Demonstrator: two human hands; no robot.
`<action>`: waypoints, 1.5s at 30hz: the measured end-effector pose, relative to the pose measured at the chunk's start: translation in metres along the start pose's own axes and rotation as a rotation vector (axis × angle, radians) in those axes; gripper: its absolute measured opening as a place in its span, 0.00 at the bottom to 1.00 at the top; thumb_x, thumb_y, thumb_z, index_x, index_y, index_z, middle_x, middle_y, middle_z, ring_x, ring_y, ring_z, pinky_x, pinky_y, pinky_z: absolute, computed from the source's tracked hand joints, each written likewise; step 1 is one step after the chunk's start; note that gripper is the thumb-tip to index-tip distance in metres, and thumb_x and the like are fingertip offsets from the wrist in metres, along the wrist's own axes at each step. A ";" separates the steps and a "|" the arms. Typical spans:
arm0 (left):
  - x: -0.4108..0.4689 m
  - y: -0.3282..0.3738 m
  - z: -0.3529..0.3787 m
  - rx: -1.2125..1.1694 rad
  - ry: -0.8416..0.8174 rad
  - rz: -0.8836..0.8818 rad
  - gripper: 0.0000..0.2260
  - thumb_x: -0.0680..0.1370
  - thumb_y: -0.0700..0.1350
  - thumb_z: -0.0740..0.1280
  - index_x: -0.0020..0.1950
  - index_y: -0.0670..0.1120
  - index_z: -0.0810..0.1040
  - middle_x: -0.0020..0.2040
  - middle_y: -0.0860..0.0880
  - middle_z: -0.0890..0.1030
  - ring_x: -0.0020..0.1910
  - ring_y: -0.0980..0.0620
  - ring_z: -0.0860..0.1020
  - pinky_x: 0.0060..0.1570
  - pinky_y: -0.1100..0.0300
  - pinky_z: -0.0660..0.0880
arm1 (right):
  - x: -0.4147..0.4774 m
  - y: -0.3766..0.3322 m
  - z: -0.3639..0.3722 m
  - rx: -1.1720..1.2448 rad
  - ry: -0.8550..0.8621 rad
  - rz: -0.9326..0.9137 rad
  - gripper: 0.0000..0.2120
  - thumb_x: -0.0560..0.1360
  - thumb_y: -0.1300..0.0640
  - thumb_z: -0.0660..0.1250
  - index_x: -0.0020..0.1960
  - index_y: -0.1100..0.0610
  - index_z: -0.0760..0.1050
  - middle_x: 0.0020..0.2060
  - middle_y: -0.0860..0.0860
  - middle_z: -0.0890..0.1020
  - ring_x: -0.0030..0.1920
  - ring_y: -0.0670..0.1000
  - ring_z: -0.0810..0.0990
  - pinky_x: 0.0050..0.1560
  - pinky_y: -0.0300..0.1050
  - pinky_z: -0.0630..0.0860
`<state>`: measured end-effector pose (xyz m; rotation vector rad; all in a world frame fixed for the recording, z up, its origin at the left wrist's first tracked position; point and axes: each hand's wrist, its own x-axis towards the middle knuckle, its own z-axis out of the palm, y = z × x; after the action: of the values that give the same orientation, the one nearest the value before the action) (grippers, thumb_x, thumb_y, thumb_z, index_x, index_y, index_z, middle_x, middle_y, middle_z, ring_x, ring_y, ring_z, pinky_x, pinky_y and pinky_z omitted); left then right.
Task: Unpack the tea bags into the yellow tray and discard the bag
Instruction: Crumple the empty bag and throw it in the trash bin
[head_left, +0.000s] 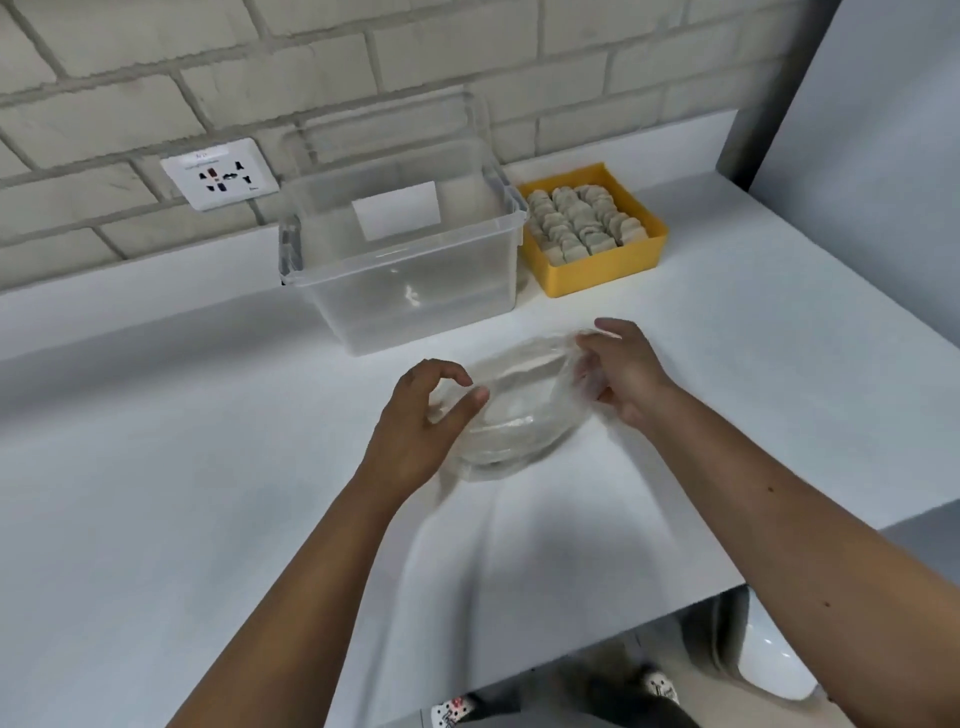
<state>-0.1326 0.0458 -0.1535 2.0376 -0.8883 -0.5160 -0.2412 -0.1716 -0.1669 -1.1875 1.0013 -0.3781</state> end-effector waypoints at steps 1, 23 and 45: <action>-0.001 -0.003 0.005 0.010 -0.083 0.000 0.16 0.71 0.69 0.68 0.52 0.61 0.76 0.64 0.67 0.73 0.71 0.60 0.67 0.58 0.63 0.69 | -0.001 0.002 -0.007 0.008 0.002 -0.014 0.14 0.79 0.59 0.62 0.59 0.43 0.69 0.34 0.52 0.77 0.31 0.50 0.73 0.28 0.38 0.70; 0.011 0.104 0.089 -0.149 -0.446 -0.034 0.15 0.75 0.53 0.73 0.46 0.42 0.76 0.39 0.50 0.77 0.40 0.54 0.74 0.44 0.57 0.67 | -0.052 -0.030 -0.219 -0.127 -0.231 -0.173 0.16 0.76 0.49 0.69 0.60 0.55 0.79 0.52 0.50 0.85 0.51 0.50 0.84 0.52 0.47 0.78; -0.059 0.075 0.456 -0.062 -0.916 -0.041 0.14 0.76 0.38 0.72 0.61 0.41 0.79 0.51 0.50 0.83 0.51 0.53 0.81 0.52 0.66 0.76 | -0.136 0.124 -0.429 -0.588 0.093 0.244 0.12 0.69 0.51 0.77 0.50 0.52 0.82 0.38 0.52 0.84 0.31 0.48 0.80 0.38 0.46 0.78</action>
<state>-0.4888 -0.1822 -0.3483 1.7304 -1.3127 -1.5398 -0.6907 -0.2804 -0.2302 -1.5552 1.3760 0.0686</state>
